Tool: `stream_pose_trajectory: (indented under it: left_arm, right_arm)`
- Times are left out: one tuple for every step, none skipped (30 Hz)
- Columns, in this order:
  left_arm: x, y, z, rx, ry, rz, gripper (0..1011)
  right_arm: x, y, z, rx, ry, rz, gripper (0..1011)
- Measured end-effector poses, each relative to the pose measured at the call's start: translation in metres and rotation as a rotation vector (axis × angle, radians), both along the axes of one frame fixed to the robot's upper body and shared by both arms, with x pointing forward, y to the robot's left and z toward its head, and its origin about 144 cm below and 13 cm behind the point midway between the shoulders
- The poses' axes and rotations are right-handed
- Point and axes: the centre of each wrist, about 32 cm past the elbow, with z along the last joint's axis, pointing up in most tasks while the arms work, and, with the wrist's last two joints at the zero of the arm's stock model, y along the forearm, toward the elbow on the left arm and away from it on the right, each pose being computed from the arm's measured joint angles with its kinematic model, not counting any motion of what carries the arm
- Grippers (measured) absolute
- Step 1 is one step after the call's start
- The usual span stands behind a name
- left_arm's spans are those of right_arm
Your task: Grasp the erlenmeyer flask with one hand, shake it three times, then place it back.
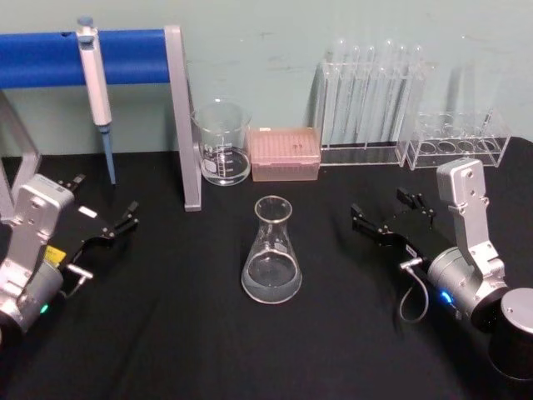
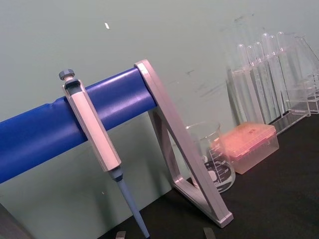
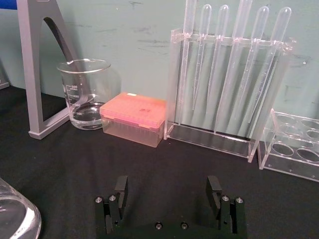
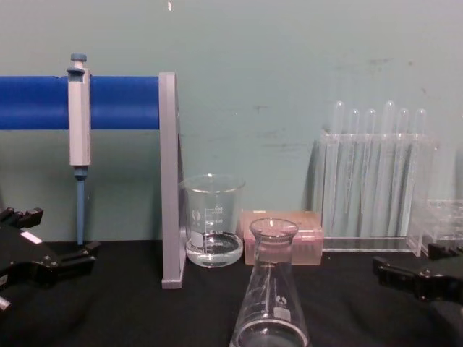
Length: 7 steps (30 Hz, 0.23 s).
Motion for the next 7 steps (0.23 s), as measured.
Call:
stream_pose_trajectory:
  left_arm:
    - [0.0000,0.0000,0.0000,0.000,0.000,0.000,1001]
    - [0.0000,0.0000,0.0000,0.000,0.000,0.000,1001]
    - [0.0000,0.0000,0.0000,0.000,0.000,0.000,1001]
    - [0.0000,0.0000,0.0000,0.000,0.000,0.000,1001]
    - [0.0000,0.0000,0.0000,0.000,0.000,0.000,1001]
    - [0.0000,0.0000,0.0000,0.000,0.000,0.000,1001]
    - [0.0000,0.0000,0.0000,0.000,0.000,0.000,1001]
  right_arm:
    - [0.0000,0.0000,0.0000,0.000,0.000,0.000,1003]
    - [0.0000,0.0000,0.0000,0.000,0.000,0.000,1002]
    - [0.0000,0.0000,0.0000,0.000,0.000,0.000,1002]
    - [0.0000,0.0000,0.0000,0.000,0.000,0.000,1002]
    - [0.0000,0.0000,0.0000,0.000,0.000,0.000,1002]
    - [0.0000,0.0000,0.0000,0.000,0.000,0.000,1003]
    - [0.0000,0.0000,0.0000,0.000,0.000,0.000,1003]
